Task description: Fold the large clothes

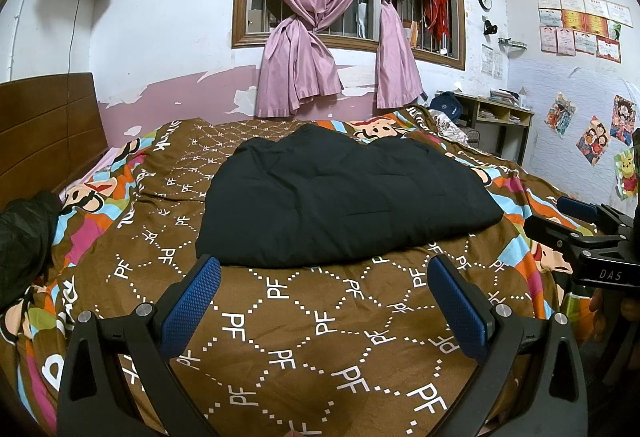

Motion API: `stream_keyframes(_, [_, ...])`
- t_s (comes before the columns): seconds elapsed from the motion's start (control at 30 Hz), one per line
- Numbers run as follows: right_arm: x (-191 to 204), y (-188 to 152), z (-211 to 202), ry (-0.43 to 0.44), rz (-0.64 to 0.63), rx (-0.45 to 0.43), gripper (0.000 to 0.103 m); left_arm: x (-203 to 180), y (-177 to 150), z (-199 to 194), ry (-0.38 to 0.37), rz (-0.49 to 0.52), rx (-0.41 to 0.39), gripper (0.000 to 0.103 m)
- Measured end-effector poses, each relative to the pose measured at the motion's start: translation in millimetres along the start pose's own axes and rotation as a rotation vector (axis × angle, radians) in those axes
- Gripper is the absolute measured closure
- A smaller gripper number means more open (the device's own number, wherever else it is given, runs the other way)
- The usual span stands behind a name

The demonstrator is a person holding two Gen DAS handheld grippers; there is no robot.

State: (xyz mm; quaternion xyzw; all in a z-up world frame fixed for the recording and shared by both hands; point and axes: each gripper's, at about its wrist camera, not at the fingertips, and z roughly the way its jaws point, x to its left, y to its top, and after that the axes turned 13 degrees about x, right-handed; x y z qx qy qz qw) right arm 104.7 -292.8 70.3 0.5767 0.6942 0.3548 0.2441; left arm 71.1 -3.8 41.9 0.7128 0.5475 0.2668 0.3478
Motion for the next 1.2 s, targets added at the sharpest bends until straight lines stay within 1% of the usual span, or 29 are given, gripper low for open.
stream_keyframes(0.23, [0,1,0,0.000,0.000,0.001,0.000,1,-4,1,-0.001,-0.006,0.004,0.002])
stream_keyframes(0.43, [1,1,-1,0.000,0.000,0.000,0.000,6,-8,-2,-0.016,-0.046,0.000,0.002])
stream_keyframes(0.47, [1,1,-1,0.000,0.000,0.001,0.000,8,-8,-3,-0.008,-0.049,-0.002,0.002])
stream_keyframes(0.53, [1,1,-1,-0.001,0.001,0.002,0.000,6,-9,-6,0.031,-0.048,-0.009,0.002])
stream_keyframes(0.6, [1,2,-1,0.000,0.002,0.002,0.000,8,-8,-8,0.048,-0.042,-0.012,0.002])
stream_keyframes(1.03, [4,1,-3,0.000,0.001,0.006,0.000,16,-7,-9,0.046,-0.052,-0.013,0.002])
stream_keyframes(1.2, [5,0,-4,0.000,0.002,0.007,0.000,19,-7,-9,0.029,-0.062,-0.010,0.002])
